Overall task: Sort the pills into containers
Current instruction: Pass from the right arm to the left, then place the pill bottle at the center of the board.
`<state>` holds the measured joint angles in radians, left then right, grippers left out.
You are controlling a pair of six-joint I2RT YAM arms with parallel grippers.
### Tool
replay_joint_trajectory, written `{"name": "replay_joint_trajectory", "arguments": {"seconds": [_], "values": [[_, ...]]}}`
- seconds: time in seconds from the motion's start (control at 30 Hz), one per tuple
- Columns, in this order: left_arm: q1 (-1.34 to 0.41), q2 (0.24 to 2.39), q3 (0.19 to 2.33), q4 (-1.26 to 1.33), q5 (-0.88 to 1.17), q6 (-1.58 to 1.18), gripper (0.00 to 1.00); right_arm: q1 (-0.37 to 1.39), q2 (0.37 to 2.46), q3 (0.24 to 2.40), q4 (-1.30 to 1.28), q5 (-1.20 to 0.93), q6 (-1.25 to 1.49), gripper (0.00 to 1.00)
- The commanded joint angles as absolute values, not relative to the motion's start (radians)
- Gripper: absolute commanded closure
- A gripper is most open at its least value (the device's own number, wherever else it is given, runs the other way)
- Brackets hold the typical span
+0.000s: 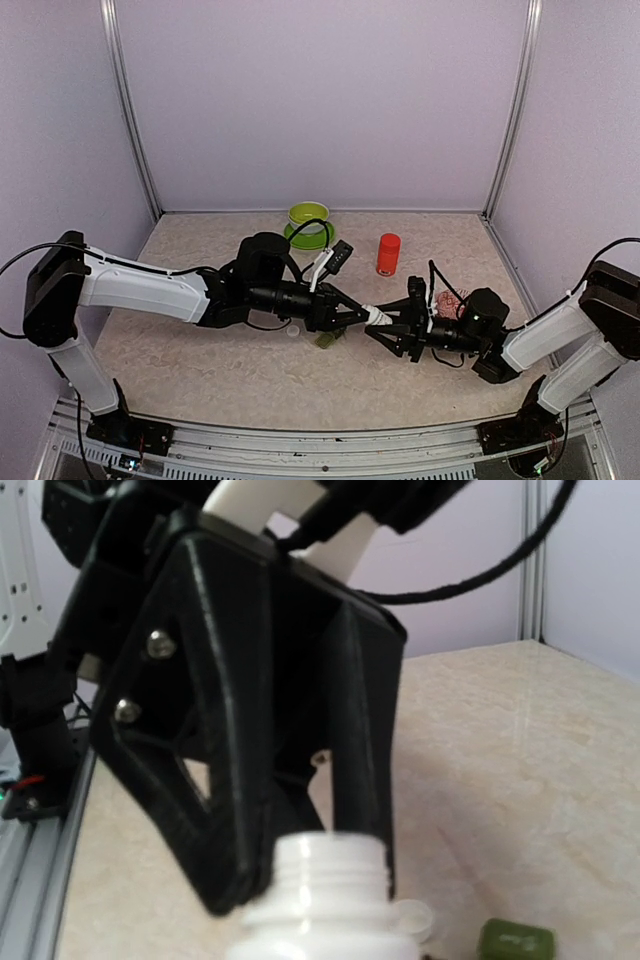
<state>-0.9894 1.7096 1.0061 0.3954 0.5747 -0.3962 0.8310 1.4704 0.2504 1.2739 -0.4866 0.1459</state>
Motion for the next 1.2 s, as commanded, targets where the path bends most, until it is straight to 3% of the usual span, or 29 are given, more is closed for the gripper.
{"name": "replay_joint_trajectory", "arguments": {"seconds": [0.0,0.1,0.37,0.57,0.93,1.17], "values": [[-1.003,1.706,1.017,0.393,0.554,-0.377,0.84,0.842,1.459,0.288,1.209,-0.483,0.143,0.49],[-1.003,1.699,1.012,0.359,0.533,-0.373,0.83,0.842,1.445,0.289,1.189,-0.481,0.147,0.35],[-1.002,1.678,1.004,0.267,0.446,-0.305,0.82,0.843,1.390,0.299,1.071,-0.467,0.171,0.13],[-1.005,1.676,1.018,0.152,0.357,-0.247,0.80,0.844,1.264,0.283,0.905,-0.367,0.203,0.10],[-1.055,1.719,1.093,-0.078,0.179,-0.149,0.80,0.843,0.810,0.204,0.587,-0.039,0.237,0.00],[-1.104,1.776,1.145,-0.144,0.115,-0.129,0.80,0.843,0.747,0.178,0.535,0.006,0.228,0.00]]}}
